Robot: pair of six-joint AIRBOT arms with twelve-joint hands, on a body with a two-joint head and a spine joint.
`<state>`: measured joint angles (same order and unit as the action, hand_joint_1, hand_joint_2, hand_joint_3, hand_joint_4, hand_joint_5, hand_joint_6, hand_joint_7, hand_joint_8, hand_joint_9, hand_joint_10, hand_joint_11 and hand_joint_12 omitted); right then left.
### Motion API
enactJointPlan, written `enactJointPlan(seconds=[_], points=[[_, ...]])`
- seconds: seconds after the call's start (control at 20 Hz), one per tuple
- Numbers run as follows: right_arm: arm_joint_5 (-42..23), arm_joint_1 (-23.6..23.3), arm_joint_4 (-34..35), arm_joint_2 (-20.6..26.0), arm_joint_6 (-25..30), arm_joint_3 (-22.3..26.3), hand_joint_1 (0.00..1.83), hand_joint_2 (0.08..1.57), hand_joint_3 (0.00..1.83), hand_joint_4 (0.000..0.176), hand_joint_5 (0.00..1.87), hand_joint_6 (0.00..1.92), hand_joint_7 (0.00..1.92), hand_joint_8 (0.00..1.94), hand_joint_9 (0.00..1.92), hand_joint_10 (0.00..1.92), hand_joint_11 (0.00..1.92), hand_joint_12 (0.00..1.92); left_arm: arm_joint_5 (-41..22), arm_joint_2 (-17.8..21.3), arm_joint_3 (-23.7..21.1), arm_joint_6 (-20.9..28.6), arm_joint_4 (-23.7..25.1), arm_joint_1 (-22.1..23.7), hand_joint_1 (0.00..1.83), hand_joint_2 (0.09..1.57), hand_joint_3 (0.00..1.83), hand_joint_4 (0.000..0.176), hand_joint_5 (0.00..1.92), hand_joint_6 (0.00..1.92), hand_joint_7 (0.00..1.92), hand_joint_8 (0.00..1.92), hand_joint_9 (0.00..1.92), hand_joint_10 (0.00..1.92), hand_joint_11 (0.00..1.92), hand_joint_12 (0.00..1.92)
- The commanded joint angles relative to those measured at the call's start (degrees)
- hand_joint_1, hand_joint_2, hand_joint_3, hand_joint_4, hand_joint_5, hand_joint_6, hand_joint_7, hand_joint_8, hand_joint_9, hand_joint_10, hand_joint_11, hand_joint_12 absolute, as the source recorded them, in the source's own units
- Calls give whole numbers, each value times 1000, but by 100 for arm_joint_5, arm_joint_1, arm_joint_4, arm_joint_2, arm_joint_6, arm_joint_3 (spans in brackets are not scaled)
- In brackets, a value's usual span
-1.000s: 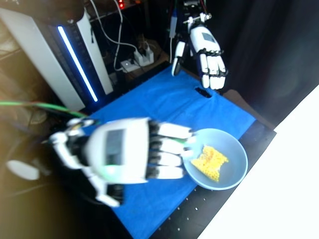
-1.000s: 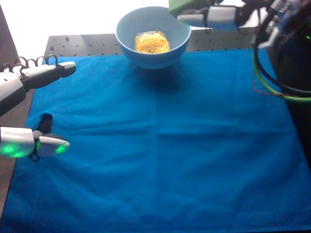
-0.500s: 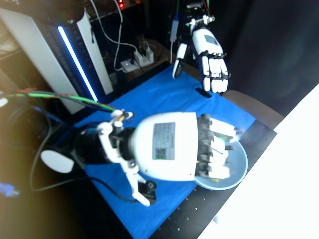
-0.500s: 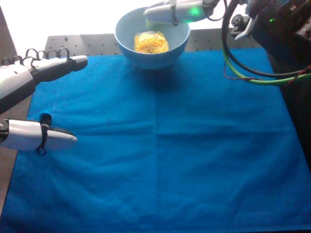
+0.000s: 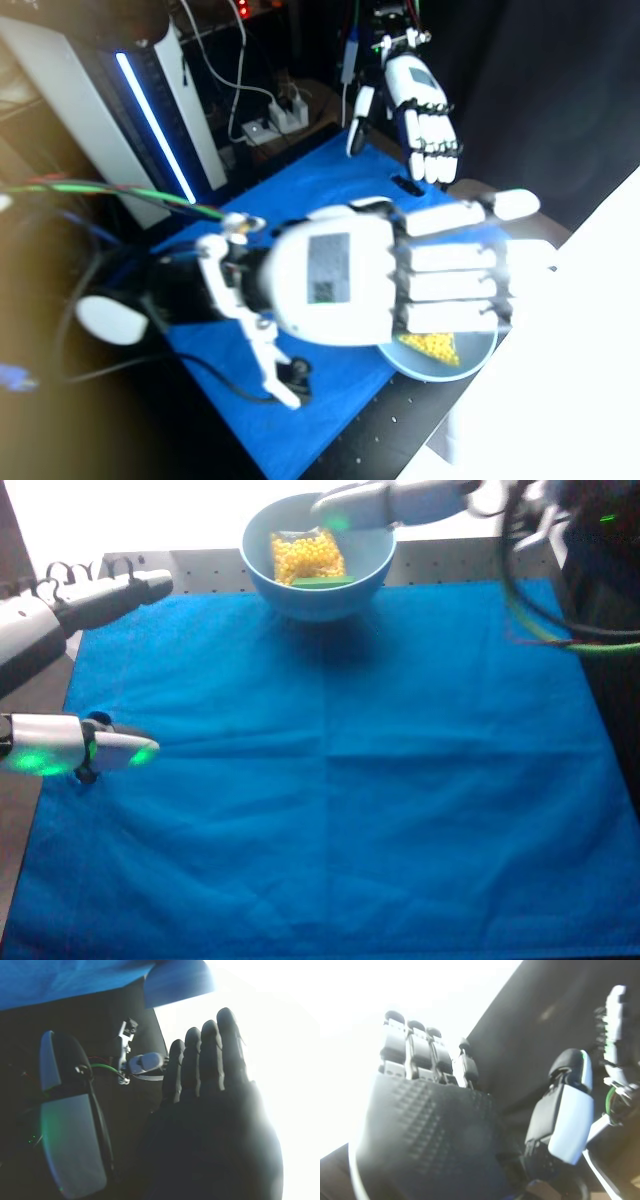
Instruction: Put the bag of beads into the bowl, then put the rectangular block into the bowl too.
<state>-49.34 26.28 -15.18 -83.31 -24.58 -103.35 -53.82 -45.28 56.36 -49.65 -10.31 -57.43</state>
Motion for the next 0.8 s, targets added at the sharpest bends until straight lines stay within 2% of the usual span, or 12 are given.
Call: enactJointPlan(seconds=[0.0,0.1,0.15,0.25,0.3,0.35,0.4,0.5,0.6,0.65,0.7,0.75], points=[[-915,-46,333,159,18,73,510,803,0,176,0,0,0,0,0,0,57,28,-1068,84,-37,34,-57,41,827,935,0,51,124,1,167,4,212,18,0,519],[-1396,176,459,559,18,516,508,809,0,176,0,0,0,0,0,0,1,0,-1528,206,-174,34,-129,-66,781,923,0,66,95,0,168,1,213,13,0,532],[-1658,321,581,706,18,701,498,793,0,176,0,0,0,0,0,0,0,0,-1645,241,-207,45,-142,-101,766,920,0,84,86,0,163,0,207,9,0,527],[-2455,919,1018,1146,18,1258,530,835,10,176,0,0,0,0,0,0,0,0,-1981,285,-271,175,-128,-181,690,920,0,140,75,1,155,1,194,1,0,446],[-2543,986,1068,1193,18,1337,567,845,12,176,0,0,0,0,0,0,0,0,-2024,290,-284,175,-126,-190,677,920,0,142,76,0,154,0,196,1,0,422],[-2919,1299,1280,1393,18,1606,631,858,14,176,0,0,0,0,0,0,0,0,-2240,308,-345,175,-124,-236,744,915,0,125,91,2,155,0,191,0,0,313],[-3222,1617,1490,1568,18,1856,634,839,4,176,0,0,0,0,0,0,0,0,-2443,324,-403,175,-125,-296,745,913,0,120,65,0,95,0,173,0,0,295],[-3794,2191,1886,1863,18,2338,675,866,13,176,0,0,0,0,0,0,0,0,-2858,340,-534,174,-142,-416,707,899,0,127,27,0,98,2,155,0,0,341],[-4319,2807,2255,2058,18,2743,684,849,2,176,0,0,0,0,0,0,0,0,-3370,284,-661,173,-262,-675,702,880,0,158,18,1,83,1,123,0,0,396],[-4478,3009,2365,2098,18,2881,684,867,9,176,0,0,0,0,0,0,0,0,-3599,257,-724,173,-342,-814,690,892,0,162,24,1,73,2,107,3,0,480],[-4613,3236,2477,2135,18,3016,705,896,21,176,0,0,0,0,0,0,0,0,-3811,234,-773,173,-412,-949,605,909,2,132,11,0,86,1,143,7,0,700],[-4795,3475,2637,2162,18,3143,717,900,19,176,0,0,0,0,0,0,0,0,-4015,212,-833,173,-502,-1078,480,971,10,113,1,0,56,0,122,2,0,809]])
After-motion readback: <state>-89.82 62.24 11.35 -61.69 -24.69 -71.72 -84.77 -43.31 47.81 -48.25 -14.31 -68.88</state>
